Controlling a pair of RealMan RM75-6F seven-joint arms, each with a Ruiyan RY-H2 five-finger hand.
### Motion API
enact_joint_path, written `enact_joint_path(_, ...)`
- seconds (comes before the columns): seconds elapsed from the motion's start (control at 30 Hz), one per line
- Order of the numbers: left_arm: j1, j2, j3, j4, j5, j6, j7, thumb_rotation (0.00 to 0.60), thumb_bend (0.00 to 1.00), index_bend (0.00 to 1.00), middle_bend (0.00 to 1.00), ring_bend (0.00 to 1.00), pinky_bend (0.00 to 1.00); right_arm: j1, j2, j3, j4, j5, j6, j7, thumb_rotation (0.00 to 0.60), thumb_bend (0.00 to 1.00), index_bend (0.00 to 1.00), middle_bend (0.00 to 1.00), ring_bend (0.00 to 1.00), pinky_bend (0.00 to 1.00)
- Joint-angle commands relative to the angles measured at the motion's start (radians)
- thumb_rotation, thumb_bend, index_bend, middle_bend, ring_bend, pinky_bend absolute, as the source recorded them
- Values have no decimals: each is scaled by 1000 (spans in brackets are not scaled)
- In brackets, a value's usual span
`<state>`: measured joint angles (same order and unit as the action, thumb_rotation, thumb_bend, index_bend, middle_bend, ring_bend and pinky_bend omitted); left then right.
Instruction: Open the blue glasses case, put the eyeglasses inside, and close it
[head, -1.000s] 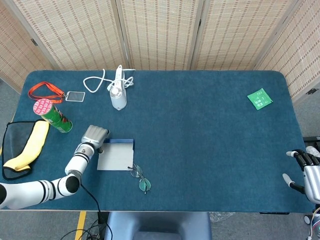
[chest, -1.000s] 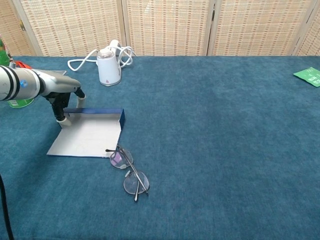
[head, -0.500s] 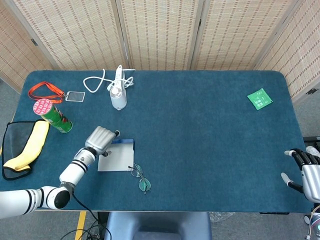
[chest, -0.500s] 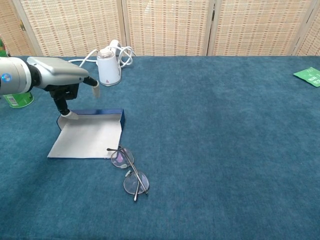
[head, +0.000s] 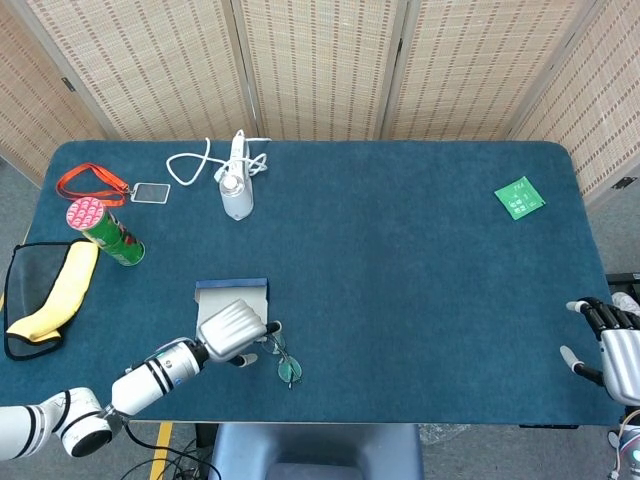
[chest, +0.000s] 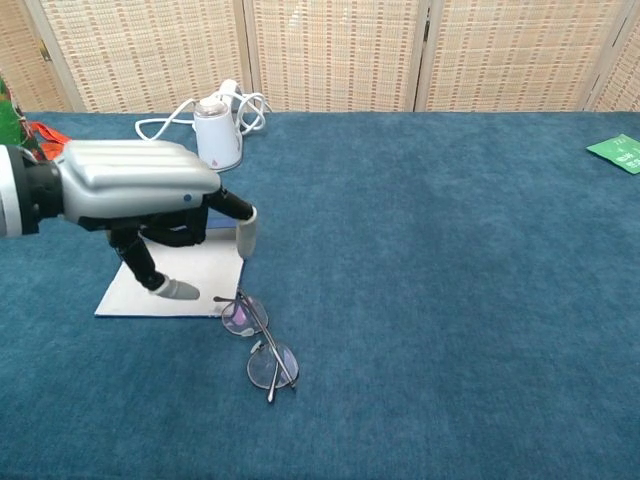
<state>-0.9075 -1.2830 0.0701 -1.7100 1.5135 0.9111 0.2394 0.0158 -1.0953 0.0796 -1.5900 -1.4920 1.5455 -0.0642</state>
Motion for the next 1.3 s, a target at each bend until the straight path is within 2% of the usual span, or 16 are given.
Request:
enact_joint_path(0.03,14,-53,15,37,55,6,-39,600,283,402,977,904,960,0,0,1,-1,1,-1,-1,600,213,273,268,329,301)
enact_joint_path(0.33,19,-182,-6,166,80,-4,-20,600,283,403,977,904,960,-1,1,0,1,6,-2,0,600,213,273,268,330,302)
enact_joint_path(0.7,18,-277,-23,276,62,-47,25,600,283,406,977,904,960,-4,0,-1,9,12,-2,8,600,213,273,268,333,302)
enact_joint_path(0.87,19,-298,-29,309,44,-65,56,600,283,419,977,904,960,-5,0,0,10,15,-3,10,600,213,273,268,334,302)
enact_joint_path(1.07,22,-307,-32,321,24,-83,76,600,285,503,977,904,960,-8,0,-1,12,15,0,11,600,213,273,268,335,302)
enact_joint_path(1.3,26,-303,-31,312,25,-84,78,600,380,556,977,904,960,-7,-1,-2,11,13,-1,10,600,213,273,268,335,302)
